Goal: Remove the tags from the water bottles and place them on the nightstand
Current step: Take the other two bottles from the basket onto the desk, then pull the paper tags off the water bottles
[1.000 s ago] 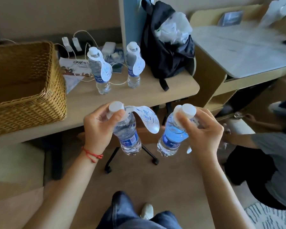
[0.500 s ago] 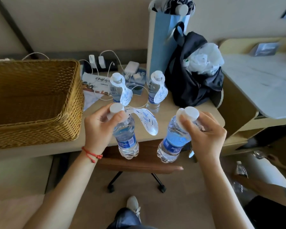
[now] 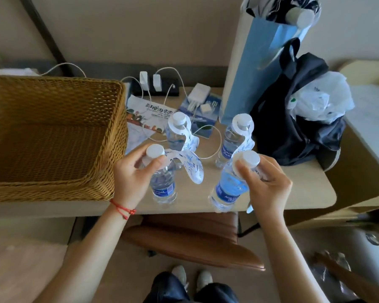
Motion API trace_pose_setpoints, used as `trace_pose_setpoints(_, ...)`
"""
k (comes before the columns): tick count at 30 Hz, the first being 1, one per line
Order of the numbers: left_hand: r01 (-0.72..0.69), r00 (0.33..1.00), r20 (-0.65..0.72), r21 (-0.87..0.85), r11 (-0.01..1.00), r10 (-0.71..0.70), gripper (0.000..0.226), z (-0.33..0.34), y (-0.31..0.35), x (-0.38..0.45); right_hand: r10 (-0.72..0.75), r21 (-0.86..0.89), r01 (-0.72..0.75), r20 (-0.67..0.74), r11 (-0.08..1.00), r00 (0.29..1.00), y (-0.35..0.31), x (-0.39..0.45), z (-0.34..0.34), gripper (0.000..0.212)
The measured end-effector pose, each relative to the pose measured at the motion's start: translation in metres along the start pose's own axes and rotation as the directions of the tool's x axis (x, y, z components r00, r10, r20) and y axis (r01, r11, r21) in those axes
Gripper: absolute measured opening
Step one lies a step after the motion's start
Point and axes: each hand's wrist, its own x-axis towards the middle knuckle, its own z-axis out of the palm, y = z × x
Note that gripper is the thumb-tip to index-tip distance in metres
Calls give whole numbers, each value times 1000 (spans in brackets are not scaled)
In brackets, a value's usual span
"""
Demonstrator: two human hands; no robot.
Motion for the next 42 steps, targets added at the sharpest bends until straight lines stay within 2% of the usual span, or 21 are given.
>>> trace_pose_setpoints(5, 116, 992, -50, -12, 993, -116, 23, 4, -19, 2, 64, -3, -64, 42, 998, 997, 17, 16, 17, 13)
trace_pose_setpoints(9, 165, 983, -81, 13, 986, -163, 42, 8, -32, 0, 97, 18, -99, 89, 995, 991, 28, 28, 27, 17)
trace_pose_setpoints(12, 191, 978, -85, 25, 981, -188, 46, 13, -36, 2, 98, 21, -101, 109, 995, 989, 37, 36, 32, 16)
trace_pose_setpoints(26, 225, 971, -79, -3, 974, -225, 33, 20, -35, 11, -26, 0, 26, 168, 1000, 986, 53, 46, 39, 22)
trace_pose_setpoints(42, 259, 961, -93, -37, 965, -262, 40, 21, -23, 9, 29, -44, -17, 290, 999, 957, 48, 50, 28, 24)
